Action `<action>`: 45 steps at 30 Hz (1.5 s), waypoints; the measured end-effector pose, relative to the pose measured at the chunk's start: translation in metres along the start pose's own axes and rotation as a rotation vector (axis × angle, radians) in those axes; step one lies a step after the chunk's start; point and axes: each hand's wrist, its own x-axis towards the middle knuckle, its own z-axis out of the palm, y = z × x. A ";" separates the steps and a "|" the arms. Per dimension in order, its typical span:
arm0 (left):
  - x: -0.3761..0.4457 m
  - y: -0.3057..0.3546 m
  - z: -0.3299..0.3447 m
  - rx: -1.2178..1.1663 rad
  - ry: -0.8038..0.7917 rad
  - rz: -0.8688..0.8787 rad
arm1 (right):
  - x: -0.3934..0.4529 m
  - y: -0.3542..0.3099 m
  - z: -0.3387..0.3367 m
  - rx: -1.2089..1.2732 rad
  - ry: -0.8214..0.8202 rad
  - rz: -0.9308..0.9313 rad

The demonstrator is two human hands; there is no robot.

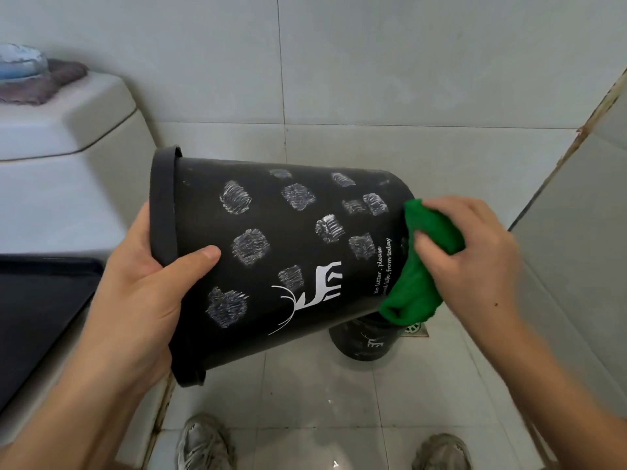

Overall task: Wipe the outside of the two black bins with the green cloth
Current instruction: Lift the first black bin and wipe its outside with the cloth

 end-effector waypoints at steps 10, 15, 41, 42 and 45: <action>0.002 0.003 -0.003 -0.014 0.031 0.018 | 0.003 0.000 -0.001 0.033 0.018 -0.017; -0.001 0.004 -0.004 -0.011 0.031 0.017 | -0.016 -0.011 -0.002 -0.017 -0.039 -0.165; 0.000 0.006 0.002 -0.052 0.061 0.078 | 0.004 -0.007 -0.005 -0.037 0.026 -0.125; -0.001 0.007 0.001 -0.057 0.068 0.081 | 0.011 -0.006 -0.008 -0.026 0.061 -0.091; -0.001 0.007 0.000 -0.061 0.071 0.079 | 0.001 -0.011 -0.007 -0.038 0.002 -0.128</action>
